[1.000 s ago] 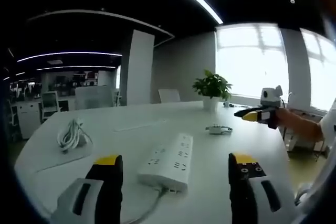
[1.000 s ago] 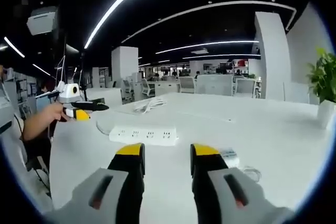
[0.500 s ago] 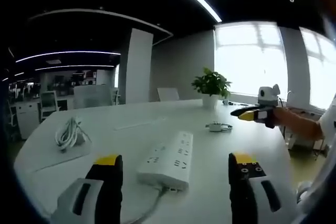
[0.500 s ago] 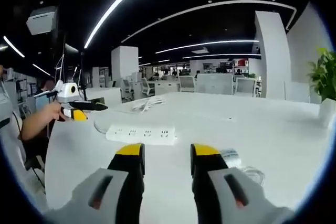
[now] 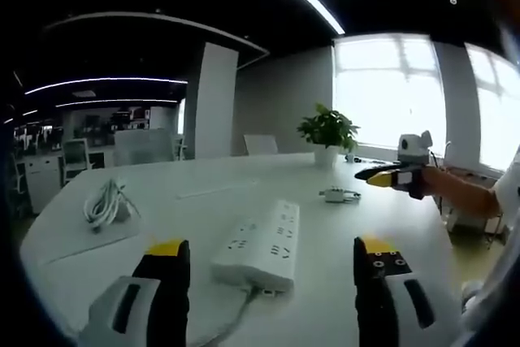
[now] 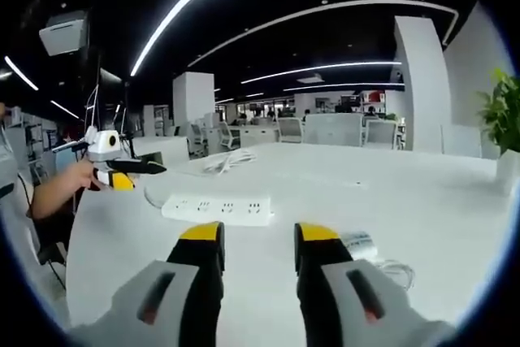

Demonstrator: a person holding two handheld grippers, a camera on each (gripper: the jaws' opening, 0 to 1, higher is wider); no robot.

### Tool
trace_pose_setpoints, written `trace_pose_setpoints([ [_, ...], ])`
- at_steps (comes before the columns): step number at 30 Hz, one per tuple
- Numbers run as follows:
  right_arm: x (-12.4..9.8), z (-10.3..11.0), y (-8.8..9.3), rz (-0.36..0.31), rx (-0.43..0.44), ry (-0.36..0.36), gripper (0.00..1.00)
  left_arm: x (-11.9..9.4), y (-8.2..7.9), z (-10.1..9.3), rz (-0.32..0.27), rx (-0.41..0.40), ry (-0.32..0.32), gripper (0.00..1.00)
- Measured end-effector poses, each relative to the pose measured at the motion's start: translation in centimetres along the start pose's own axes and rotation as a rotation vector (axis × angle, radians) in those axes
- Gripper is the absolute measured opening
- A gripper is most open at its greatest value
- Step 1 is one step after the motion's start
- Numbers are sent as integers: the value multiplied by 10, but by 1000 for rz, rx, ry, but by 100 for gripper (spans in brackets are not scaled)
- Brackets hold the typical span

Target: Straighten the power strip on the desk, plug the charger into it

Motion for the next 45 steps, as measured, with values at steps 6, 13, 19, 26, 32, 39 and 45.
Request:
trace_pose_setpoints([
  [6,4,-2,0,-1,3,-2,33,2,-1,1,-5,-4,1,84],
  [13,13,-7,4,12,6,-8,33,5,0,2,6,4,-3,85],
  [19,17,-9,5,16,14,-10,32,7,0,3,-2,-22,19,84],
  [26,24,-12,9,21,23,-14,32,9,0,7,2,-17,12,84],
  [32,31,-13,13,33,31,-28,32,11,4,6,7,-20,12,83],
  [39,33,-15,10,28,28,-28,32,13,5,6,5,-23,12,83],
  [45,37,-14,14,50,-34,-7,32,15,6,7,11,-17,7,83],
])
Point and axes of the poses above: the point that each gripper's makers call its tool centre point, and the gripper's own axes: x roughly forward along the fingers, z roughly to its left, y roughly out of its underside, the point moved 9 cm from there along -x, roughly backward along the fingers, and after that the axes turned 10 degrees about z, right-handed, at the moved point
